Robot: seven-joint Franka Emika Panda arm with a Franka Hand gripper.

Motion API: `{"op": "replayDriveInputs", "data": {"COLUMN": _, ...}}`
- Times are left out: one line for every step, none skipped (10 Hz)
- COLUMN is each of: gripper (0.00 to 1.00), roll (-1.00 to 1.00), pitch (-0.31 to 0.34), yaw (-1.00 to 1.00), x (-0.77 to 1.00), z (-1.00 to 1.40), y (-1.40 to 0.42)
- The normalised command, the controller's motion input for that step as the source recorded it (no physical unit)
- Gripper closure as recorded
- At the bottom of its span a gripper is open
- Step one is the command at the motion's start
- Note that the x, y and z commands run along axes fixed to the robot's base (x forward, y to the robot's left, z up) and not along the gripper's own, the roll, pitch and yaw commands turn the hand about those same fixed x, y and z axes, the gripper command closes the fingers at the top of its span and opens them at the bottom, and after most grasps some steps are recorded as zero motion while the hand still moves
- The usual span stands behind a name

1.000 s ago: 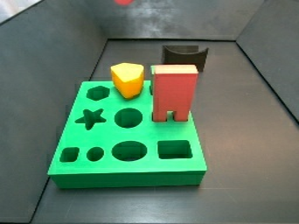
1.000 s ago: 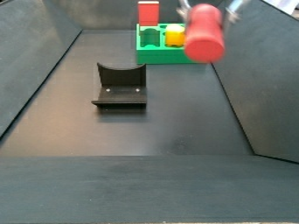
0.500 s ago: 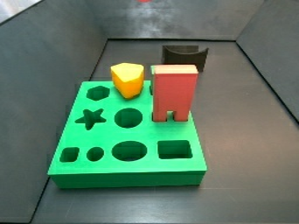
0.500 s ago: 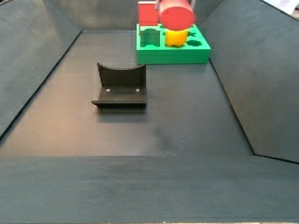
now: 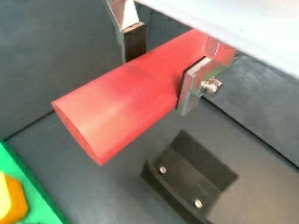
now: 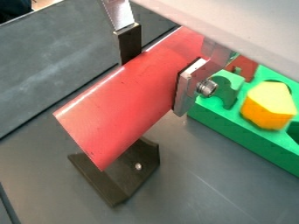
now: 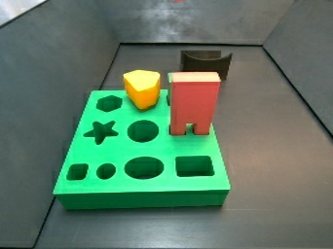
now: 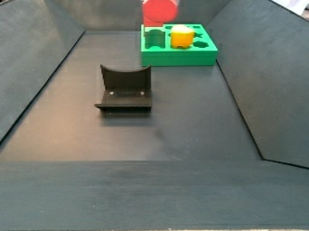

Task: Pick up the oval object. Move up. Place the oval object on the fixture. Regrasp the oval object. Move to above the board. Insert the oval object.
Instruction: Place the oval object on the fixture.

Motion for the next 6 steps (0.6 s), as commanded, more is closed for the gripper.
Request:
{"op": "replayDriveInputs", "data": {"gripper": 1.0, "roll": -0.06, "pitch": 0.119, "yaw": 0.03, "x": 1.0, "z": 0.03, "y": -0.11}}
{"op": "replayDriveInputs", "data": {"gripper": 1.0, "roll": -0.06, "pitch": 0.128, "yaw": 0.03, "x": 0.95, "z": 0.03, "y": -0.09}}
{"op": "replayDriveInputs", "data": {"gripper": 1.0, "roll": -1.0, "pitch": 0.122, "yaw": 0.03, "x": 1.0, "z": -0.62, "y": 0.38}}
{"op": "replayDriveInputs", "data": {"gripper": 1.0, "roll": -1.0, "pitch": 0.123, "yaw": 0.03, "x": 0.92, "z": -0.62, "y": 0.4}}
{"op": "replayDriveInputs", "data": {"gripper": 1.0, "roll": -1.0, "pitch": 0.106, "yaw": 0.0, "x": 0.85, "z": -0.41, "y": 0.28}}
{"op": "replayDriveInputs", "data": {"gripper": 1.0, "roll": -1.0, "pitch": 0.102, "yaw": -0.01, "x": 0.81, "z": -0.29, "y": 0.19}}
